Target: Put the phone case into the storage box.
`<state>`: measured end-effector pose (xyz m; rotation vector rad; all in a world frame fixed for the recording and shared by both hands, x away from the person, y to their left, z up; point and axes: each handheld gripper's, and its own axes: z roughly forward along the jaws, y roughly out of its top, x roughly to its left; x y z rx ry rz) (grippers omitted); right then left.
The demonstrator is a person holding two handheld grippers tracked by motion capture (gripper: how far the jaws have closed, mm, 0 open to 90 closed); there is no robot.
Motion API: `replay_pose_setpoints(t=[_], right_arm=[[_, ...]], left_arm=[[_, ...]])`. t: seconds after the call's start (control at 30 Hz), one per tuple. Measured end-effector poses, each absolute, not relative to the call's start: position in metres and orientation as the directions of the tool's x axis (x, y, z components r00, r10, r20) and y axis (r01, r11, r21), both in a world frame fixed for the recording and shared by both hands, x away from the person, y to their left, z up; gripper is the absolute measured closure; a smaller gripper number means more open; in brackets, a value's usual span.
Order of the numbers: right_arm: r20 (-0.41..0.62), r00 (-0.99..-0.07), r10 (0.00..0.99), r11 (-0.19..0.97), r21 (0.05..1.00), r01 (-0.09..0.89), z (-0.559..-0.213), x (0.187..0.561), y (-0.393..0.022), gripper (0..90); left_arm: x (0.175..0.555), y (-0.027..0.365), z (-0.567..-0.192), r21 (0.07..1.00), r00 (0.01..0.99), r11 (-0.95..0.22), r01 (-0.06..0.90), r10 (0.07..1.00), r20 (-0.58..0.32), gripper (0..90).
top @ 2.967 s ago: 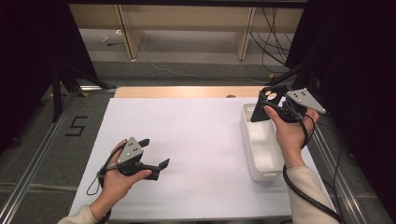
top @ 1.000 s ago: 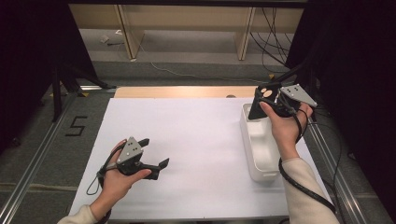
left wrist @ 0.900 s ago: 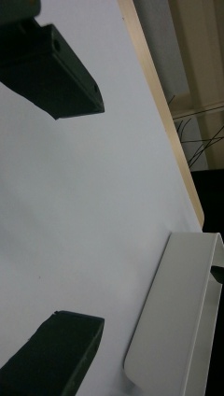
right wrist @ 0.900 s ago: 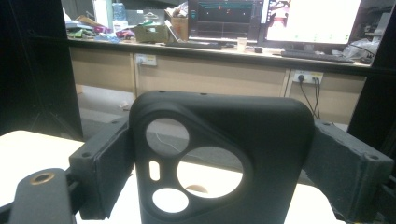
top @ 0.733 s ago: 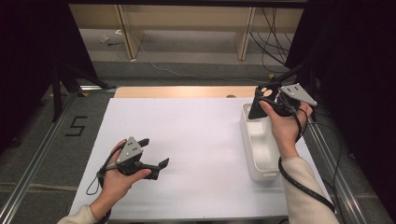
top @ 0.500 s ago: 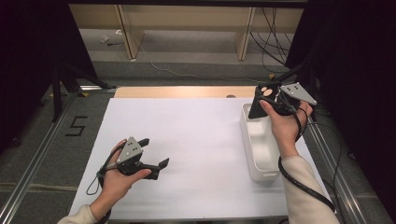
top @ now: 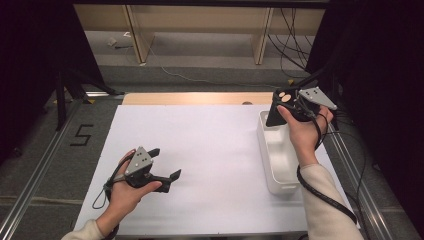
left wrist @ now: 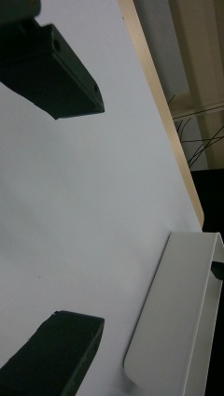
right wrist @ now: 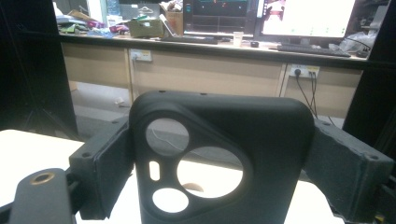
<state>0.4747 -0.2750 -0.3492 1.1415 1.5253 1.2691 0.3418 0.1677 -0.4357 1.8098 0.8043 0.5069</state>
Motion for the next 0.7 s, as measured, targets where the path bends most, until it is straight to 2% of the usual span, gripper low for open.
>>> replay_pose_setpoints(t=[0.7], right_arm=[[-0.037,-0.240,0.970,0.075,0.986,0.149,-0.3508,0.4817,-0.2758,14.9]], left_arm=[[0.3422,0.1680,-0.4358,0.930,0.686,-0.232,0.285,0.727,-0.029,0.3]])
